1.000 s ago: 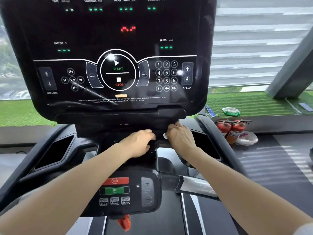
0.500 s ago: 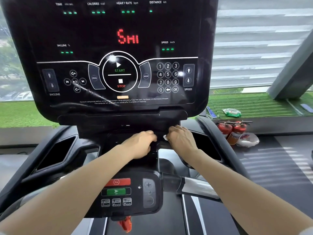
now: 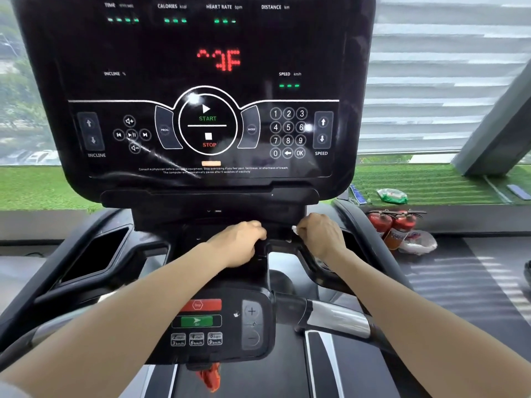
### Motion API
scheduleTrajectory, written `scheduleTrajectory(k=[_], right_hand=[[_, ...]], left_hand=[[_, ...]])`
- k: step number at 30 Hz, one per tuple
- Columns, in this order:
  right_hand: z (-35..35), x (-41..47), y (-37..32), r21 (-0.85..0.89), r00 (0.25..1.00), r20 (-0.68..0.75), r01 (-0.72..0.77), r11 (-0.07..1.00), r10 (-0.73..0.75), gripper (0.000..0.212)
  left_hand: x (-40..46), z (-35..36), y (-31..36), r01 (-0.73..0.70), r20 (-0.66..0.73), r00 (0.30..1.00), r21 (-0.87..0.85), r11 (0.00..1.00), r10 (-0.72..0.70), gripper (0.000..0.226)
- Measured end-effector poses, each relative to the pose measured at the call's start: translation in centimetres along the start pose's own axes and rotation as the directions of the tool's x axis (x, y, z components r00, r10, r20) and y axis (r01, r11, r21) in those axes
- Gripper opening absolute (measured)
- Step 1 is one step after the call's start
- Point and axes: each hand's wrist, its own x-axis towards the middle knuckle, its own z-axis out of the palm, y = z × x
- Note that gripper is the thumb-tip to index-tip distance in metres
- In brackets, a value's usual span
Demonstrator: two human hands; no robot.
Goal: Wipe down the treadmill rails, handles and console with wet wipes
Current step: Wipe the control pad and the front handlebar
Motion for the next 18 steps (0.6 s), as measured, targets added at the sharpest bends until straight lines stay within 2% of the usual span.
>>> scheduleTrajectory(k=[8, 10, 12, 15, 18], right_hand=[[1.2, -0.5, -3.5, 0.028, 0.999, 0.016, 0.027, 0.999, -0.028, 0.019], [0.9, -0.6, -4.2, 0.119, 0.999, 0.047, 0.0, 0.993, -0.006, 0.016], [0.3, -0.7, -4.4, 0.283, 0.995, 0.094, -0.041, 0.958, 0.014, 0.019], [-0.3, -0.9, -3.5, 0.42, 0.992, 0.067, -0.129, 0.898, 0.111, 0.019], [0.0, -0.6, -1.8, 0.356, 0.97, 0.057, -0.243, 0.902, 0.238, 0.03]], left_hand=[[0.1, 0.1, -0.1, -0.014, -0.013, 1.0, 0.012, 1.0, 0.014, 0.046], [0.0, 0.0, -0.1, -0.014, -0.015, 1.0, 0.005, 1.0, 0.015, 0.046], [0.1, 0.0, -0.3, -0.014, -0.01, 1.0, -0.008, 1.0, 0.014, 0.047], [0.3, -0.1, -0.6, -0.015, 0.001, 1.0, -0.034, 0.999, 0.015, 0.046], [0.4, -0.2, -1.0, -0.003, 0.013, 1.0, -0.06, 0.998, 0.004, 0.045]])
